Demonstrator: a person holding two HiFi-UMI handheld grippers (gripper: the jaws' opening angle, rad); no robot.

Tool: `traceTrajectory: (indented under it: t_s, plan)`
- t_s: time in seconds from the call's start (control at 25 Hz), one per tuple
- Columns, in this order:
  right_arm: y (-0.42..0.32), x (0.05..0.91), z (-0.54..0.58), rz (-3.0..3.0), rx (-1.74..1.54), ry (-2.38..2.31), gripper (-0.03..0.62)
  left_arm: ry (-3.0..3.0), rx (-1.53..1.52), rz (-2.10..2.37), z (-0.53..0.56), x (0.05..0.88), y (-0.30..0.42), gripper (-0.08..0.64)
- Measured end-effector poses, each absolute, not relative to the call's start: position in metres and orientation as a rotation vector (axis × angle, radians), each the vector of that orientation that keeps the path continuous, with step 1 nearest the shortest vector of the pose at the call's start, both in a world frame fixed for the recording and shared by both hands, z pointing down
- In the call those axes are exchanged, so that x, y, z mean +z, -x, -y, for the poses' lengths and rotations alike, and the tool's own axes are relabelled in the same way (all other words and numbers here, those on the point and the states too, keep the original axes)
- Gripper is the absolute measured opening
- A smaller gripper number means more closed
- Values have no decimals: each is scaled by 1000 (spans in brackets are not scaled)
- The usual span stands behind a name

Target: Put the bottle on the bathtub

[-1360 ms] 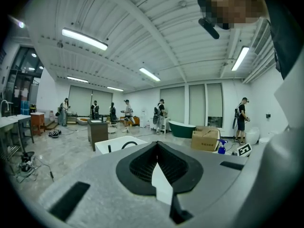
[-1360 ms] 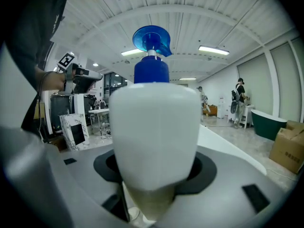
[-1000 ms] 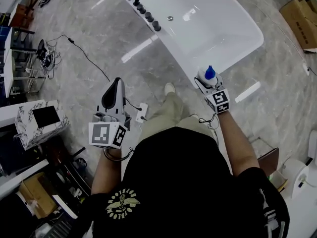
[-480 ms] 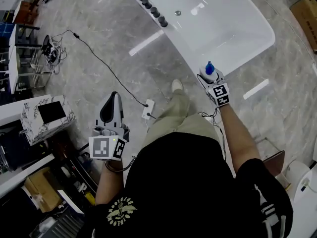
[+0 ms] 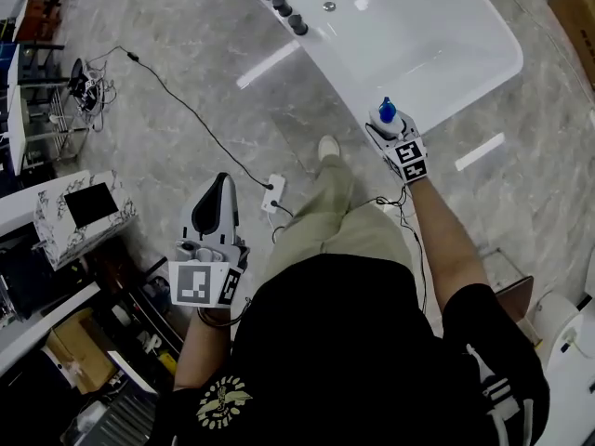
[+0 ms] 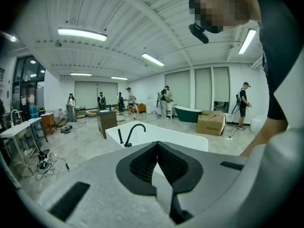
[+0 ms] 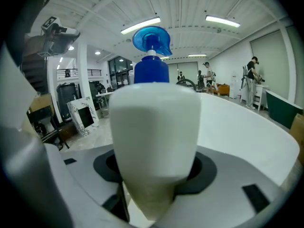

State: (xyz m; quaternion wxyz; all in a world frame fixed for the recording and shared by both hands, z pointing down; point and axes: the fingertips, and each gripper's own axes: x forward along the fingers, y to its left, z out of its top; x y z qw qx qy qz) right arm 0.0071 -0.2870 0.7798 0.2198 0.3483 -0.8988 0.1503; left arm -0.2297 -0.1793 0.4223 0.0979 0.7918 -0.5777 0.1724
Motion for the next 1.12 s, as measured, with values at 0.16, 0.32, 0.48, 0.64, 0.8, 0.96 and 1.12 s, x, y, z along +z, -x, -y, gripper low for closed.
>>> traceTrajectory:
  t_s: [0.16,0.32,0.48,0.64,0.8,0.96,1.12]
  plan:
    - [1,791,293,2487,418,-968,263,-2352,534,1699,181,421,228,8]
    - [6,799,298,2488,401,-973,264,-2327,560,1689,180,433,234,8]
    - [10,810,290,2466,398,-960,264,-2324,567,1682,180,435,236,8]
    - [9,823,274,2448,373,-907,264,-2319,567,1678,178,441,236,8]
    - [2,826,264,2457,379,-913,264,-2305,570,1666,176,445,234,8]
    - [-5,827,258,2446,386,-930,264,-2315,563,1668,172,445,234,8]
    - [-11,827,247,2432,405,-937,265,-2330,569,1665,168,441,233,8]
